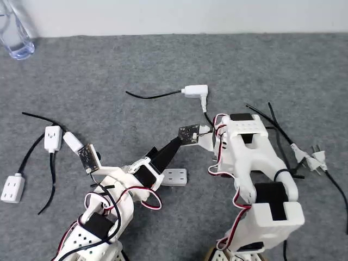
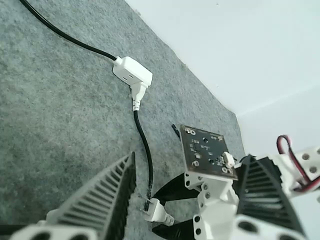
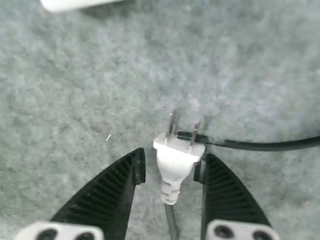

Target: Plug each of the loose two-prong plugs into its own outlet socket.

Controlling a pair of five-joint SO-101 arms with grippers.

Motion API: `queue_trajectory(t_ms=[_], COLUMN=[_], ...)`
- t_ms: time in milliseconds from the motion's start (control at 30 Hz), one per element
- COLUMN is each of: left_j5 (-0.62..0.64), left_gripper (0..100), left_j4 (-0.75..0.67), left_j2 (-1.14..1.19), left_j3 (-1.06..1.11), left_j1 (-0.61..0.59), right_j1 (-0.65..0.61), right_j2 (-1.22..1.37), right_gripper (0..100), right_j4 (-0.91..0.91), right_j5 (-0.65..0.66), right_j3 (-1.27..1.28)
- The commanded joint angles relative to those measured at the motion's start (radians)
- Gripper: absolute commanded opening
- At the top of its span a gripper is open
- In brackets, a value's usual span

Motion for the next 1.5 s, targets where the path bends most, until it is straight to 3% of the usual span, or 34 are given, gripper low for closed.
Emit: queue_trajectory(t_ms=[0, 233, 400, 1267, 1467], left_j5=[-0.009, -0.009, -0.009, -0.009, -0.011], left_gripper=[32, 32, 32, 32, 32], left_j4=[-0.023, -0.021, -0.021, -0.023, -0.023], left_j2=[-0.008, -0.008, -0.008, -0.008, -0.008], left_j3=[-0.007, -0.007, -0.007, -0.007, -0.007], left_j1=[0.006, 0.005, 0.005, 0.005, 0.005], right_j1=[-0.010, 0.001, 0.030, 0.048, 0.041], right_j2=[-0.005, 0.005, 0.007, -0.013, -0.145], right_gripper=[15.4, 14.0, 0.6, 0.9, 0.9], right_j4=[0.018, -0.028, -0.064, -0.062, -0.031], right_j5=[0.003, 0.006, 0.009, 0.044, 0.003], right_j3=[-0.054, -0.051, -0.051, -0.069, -0.064])
